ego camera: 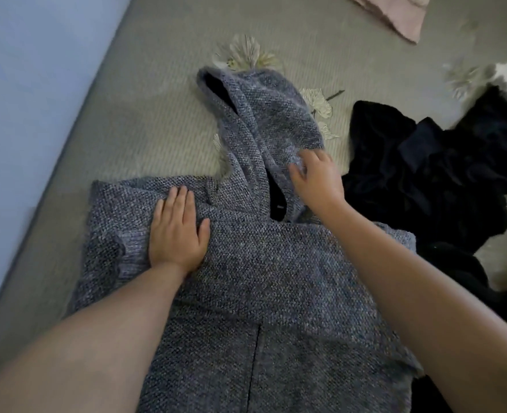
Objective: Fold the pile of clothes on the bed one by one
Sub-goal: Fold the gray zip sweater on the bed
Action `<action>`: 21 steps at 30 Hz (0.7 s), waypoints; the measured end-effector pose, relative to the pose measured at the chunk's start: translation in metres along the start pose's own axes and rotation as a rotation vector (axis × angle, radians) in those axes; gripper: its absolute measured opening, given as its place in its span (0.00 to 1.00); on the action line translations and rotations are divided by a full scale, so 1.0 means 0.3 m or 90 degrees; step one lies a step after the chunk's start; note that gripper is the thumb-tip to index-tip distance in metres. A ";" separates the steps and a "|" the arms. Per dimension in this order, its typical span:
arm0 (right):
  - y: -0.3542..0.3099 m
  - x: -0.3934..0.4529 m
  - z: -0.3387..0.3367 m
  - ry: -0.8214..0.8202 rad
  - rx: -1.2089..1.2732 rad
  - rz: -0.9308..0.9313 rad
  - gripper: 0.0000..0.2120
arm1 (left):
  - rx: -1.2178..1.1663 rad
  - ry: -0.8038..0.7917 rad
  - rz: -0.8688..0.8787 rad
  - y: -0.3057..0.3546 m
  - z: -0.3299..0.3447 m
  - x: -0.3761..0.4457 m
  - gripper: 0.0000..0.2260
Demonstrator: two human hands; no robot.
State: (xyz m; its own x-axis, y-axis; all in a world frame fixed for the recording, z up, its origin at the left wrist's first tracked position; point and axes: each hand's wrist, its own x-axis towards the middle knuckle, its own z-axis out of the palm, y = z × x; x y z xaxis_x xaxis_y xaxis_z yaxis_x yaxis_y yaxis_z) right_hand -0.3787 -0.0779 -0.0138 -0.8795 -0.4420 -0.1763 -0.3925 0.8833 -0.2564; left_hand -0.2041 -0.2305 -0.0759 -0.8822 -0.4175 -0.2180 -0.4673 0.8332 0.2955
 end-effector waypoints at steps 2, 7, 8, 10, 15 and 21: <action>-0.029 0.131 0.010 -0.031 -0.004 0.005 0.23 | 0.010 -0.013 0.001 0.004 0.000 0.005 0.35; -0.081 0.356 0.024 0.082 0.122 0.128 0.22 | 0.048 -0.052 -0.003 0.003 0.003 0.016 0.36; -0.080 0.389 0.025 0.103 0.144 0.164 0.21 | 0.057 -0.062 -0.006 0.001 0.002 0.018 0.37; -0.064 0.446 0.028 0.065 0.143 0.232 0.22 | 0.075 -0.081 -0.006 0.005 -0.011 0.023 0.35; -0.054 0.475 0.044 -0.020 0.028 0.274 0.20 | 0.059 -0.081 -0.001 0.011 -0.021 0.022 0.31; -0.068 0.349 -0.020 0.101 0.106 0.167 0.06 | 0.066 -0.055 0.011 0.007 -0.006 0.023 0.32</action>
State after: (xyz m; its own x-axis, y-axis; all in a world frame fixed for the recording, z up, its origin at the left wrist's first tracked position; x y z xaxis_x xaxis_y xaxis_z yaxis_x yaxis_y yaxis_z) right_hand -0.4643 -0.1412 -0.0212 -0.9807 -0.1614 -0.1103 -0.1092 0.9202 -0.3760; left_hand -0.2113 -0.2324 -0.0752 -0.8798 -0.3735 -0.2939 -0.4393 0.8751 0.2031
